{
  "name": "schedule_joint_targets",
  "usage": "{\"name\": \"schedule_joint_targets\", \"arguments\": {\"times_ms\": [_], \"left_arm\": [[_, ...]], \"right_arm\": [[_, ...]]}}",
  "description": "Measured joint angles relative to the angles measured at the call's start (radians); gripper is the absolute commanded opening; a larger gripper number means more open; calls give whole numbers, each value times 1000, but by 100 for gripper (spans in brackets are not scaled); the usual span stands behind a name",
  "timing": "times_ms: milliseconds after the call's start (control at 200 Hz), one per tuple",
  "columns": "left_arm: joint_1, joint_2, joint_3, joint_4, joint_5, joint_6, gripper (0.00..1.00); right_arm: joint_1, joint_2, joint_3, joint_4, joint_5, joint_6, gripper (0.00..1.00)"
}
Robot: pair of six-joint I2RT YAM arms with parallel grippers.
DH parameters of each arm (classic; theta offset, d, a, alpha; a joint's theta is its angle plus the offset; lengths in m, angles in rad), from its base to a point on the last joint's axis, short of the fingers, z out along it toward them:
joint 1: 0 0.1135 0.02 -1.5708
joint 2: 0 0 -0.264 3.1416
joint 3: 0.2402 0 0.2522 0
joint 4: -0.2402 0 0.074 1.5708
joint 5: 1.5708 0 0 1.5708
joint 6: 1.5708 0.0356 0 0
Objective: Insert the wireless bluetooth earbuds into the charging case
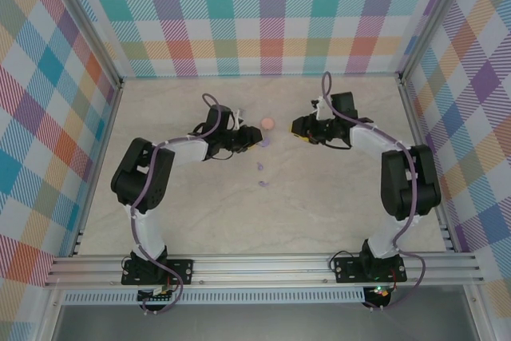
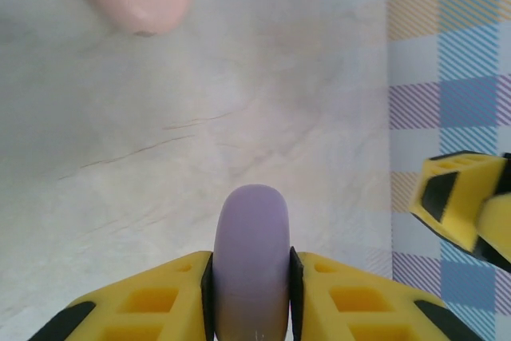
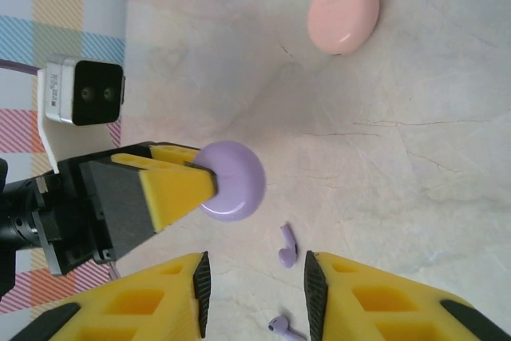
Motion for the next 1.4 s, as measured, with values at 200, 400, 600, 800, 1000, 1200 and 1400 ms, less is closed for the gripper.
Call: {"name": "schedule_joint_targets", "arguments": {"times_ms": [200,400,600,800,1000,1200,1400], "left_arm": [[1,-105,0,15,89,53,29],[0,-176,0,32,188,98,30],[-8,-253,0,31,257,147,31],[-30,-292,0,30,297,180,31],[-53,-292,1,22,310,206,31],[-56,-292,2,22,318,217,31],[-60,-292,8,22,320,225,31]], "right_arm": [[-17,-109,-55,24,-81,-33,43],[-17,-187,-74,52,-161,-63,49],[-17,-223,-90,116,-241,-61,54],[0,-223,-93,146,-299,-61,56],[43,-223,-93,156,-327,-61,56],[70,-219,-92,178,-343,-61,53],[85,-208,-86,200,-351,-52,47]]}}
